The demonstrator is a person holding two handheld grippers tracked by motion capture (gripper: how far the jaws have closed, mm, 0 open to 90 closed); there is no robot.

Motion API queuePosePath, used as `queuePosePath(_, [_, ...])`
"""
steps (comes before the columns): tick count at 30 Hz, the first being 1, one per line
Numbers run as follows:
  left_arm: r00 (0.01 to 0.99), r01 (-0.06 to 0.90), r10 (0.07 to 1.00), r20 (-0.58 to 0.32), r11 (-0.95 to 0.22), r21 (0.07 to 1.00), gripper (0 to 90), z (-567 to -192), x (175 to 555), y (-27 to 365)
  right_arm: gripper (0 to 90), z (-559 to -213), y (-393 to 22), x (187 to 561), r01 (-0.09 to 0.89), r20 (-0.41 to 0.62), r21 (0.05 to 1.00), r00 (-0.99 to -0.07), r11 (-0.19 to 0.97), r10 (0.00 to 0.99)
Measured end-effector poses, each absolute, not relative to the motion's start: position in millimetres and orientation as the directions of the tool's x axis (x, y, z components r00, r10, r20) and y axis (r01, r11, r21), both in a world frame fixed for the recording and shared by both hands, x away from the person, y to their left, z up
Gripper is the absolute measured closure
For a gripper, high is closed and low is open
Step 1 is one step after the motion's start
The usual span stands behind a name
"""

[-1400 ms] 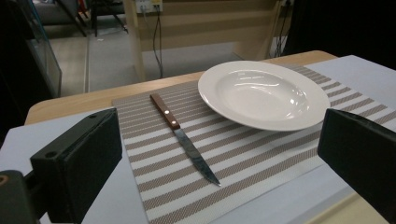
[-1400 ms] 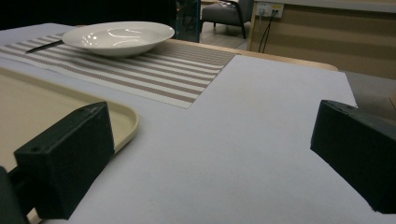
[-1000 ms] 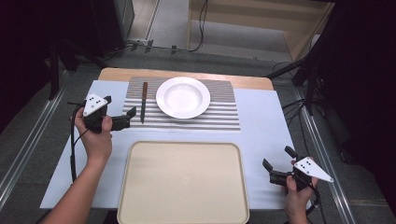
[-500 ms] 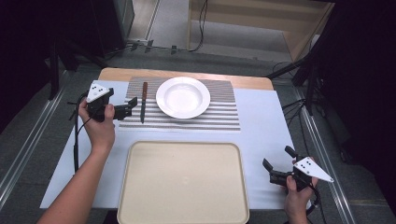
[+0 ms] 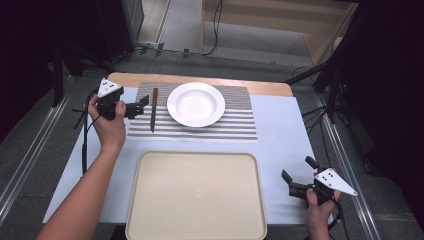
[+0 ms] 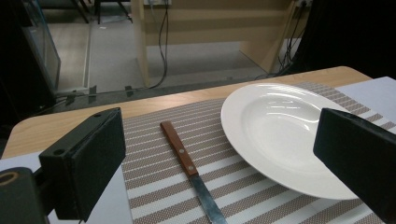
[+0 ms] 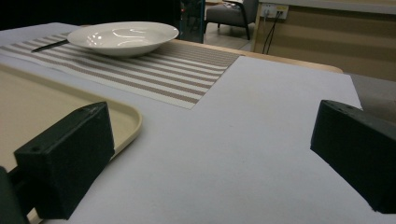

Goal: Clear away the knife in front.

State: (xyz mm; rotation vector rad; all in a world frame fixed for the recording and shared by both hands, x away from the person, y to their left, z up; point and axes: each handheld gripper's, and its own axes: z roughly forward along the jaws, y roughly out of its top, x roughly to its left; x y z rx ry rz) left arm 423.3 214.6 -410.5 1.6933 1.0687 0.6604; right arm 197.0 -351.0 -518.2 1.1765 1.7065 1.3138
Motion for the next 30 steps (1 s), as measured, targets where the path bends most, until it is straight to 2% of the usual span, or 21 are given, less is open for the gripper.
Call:
queuePosePath(9, [0.48, 0.393, 0.874, -0.077, -0.135, 0.909, 1.9, -413, 444, 209, 0.0, -518, -351, 197, 0.248, 0.013, 0.965, -0.356, 0.081, 0.934])
queuePosePath(15, [0.456, 0.461, 0.883, -0.11, -0.129, 0.878, 2.1, -413, 459, 204, 0.0, -518, -351, 197, 0.247, 0.015, 0.966, -0.355, 0.078, 0.935])
queuePosePath(20, [0.431, 0.511, 0.895, -0.113, -0.14, 0.848, 7.0, -410, 471, 197, 0.0, -518, -351, 197, 0.25, 0.019, 0.965, -0.356, 0.075, 0.934])
queuePosePath(30, [0.365, 0.633, 0.922, -0.128, -0.146, 0.761, 26.6, -411, 500, 187, 0.0, -518, -352, 197, 0.25, 0.02, 0.965, -0.355, 0.074, 0.935])
